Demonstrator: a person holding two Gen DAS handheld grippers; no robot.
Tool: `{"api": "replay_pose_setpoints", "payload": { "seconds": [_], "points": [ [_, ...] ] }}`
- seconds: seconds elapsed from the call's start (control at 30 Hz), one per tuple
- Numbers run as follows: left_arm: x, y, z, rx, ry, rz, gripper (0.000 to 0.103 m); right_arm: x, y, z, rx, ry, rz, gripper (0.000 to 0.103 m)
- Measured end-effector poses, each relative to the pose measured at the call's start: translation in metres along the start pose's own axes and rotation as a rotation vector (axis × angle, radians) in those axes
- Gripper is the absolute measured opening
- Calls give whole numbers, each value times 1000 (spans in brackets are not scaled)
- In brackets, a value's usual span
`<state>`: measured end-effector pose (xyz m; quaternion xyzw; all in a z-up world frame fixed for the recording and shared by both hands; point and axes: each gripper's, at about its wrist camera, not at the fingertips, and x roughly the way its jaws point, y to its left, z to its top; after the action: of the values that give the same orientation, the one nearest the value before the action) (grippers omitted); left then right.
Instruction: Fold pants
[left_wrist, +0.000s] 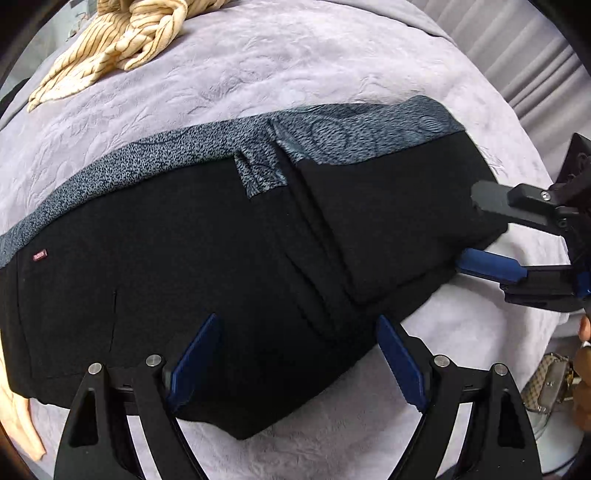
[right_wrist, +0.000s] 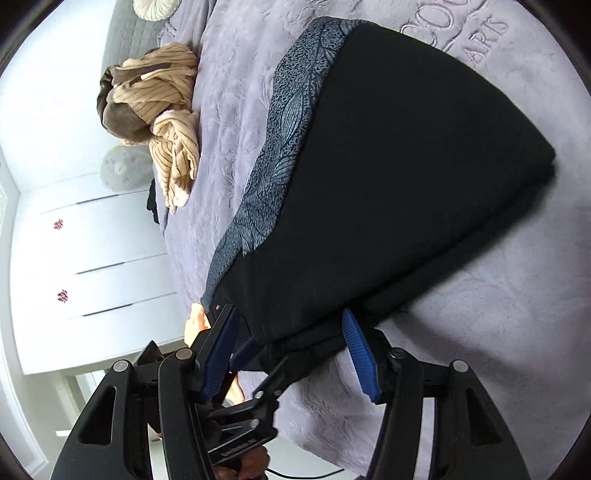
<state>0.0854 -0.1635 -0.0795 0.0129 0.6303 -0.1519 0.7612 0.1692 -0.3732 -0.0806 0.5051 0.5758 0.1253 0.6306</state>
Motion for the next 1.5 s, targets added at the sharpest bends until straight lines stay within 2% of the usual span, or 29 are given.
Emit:
{"api": "replay_pose_setpoints", "payload": {
  "seconds": [0.03, 0.1, 0.13, 0.17, 0.27, 0.37, 0.43, 0.5, 0.57, 0.63, 0.67, 0.73, 0.83, 0.9, 0.93, 0.97, 1.03, 1.1, 1.13, 1.2, 1.27, 1.3, 1.4, 1.47, 1.5],
  "points": [
    [2, 1, 1, -12, -1, 0, 87, 3, -1, 3, 3, -7, 2, 60],
    [3, 2, 3, -16, -3, 3, 87, 11, -3, 11, 18, -12, -10, 40],
    [3, 1, 3, -12, -5, 10, 87, 14, -5, 14, 31, -9, -43, 6],
    [2, 1, 4, -9, -5, 18, 87, 15, -7, 16, 47, -8, -51, 5],
    [-12, 7, 3, -17, -20, 21, 87, 6, 12, 9, 6, -26, -12, 5],
    [-31, 22, 0, -45, -58, 50, 87, 19, 26, -6, -80, 2, -72, 5],
    [-37, 36, 0, -87, -49, 56, 87, 37, 17, -10, -80, 23, -124, 5],
    [-39, 45, 3, -133, -43, 35, 87, 51, 3, -9, -58, 26, -161, 5],
    [-41, 47, 10, -160, -41, 3, 87, 54, -3, -5, -39, 33, -142, 6],
    [-39, 40, 17, -164, -38, -24, 87, 49, 2, -4, -41, 81, -135, 7],
    [-37, 36, 22, -160, -34, -33, 87, 45, 7, -4, -61, 117, -145, 12],
    [-40, 32, 29, -149, -38, -58, 87, 28, 28, -6, -166, 173, -165, 19],
    [-44, 21, 46, -120, -67, -90, 87, -16, 65, 1, -374, 121, -170, 21],
    [-42, 10, 61, -100, -86, -101, 87, -39, 80, 23, -462, 28, -226, 36],
    [-39, 2, 69, -90, -94, -103, 87, -46, 82, 38, -485, -20, -271, 58],
    [-37, -3, 74, -81, -98, -101, 87, -48, 81, 54, -503, -57, -309, 69],
    [-28, -19, 87, -59, -108, -84, 87, -42, 72, 90, -512, -83, -397, 69],
    [-20, -31, 91, -48, -106, -62, 87, -29, 55, 116, -497, -58, -422, 69],
    [-16, -33, 91, -47, -103, -55, 87, -20, 45, 129, -470, -22, -412, 66],
    [0, -33, 94, -55, -83, -36, 87, 2, 18, 146, -378, 79, -345, 44],
    [14, -31, 92, -67, -51, -1, 87, 4, 6, 151, -301, 79, -315, 40],
    [17, -29, 90, -69, -45, 13, 87, -1, 9, 149, -275, 72, -271, 38],
    [19, -22, 79, -59, -43, 36, 87, -14, 31, 132, -295, 79, -186, 36],
    [27, -11, 74, -84, -7, 39, 87, -11, 34, 131, -335, 67, -271, 36],
    [32, -2, 71, -122, 12, 28, 87, -2, 32, 132, -366, 59, -376, 37]
  ]
}}
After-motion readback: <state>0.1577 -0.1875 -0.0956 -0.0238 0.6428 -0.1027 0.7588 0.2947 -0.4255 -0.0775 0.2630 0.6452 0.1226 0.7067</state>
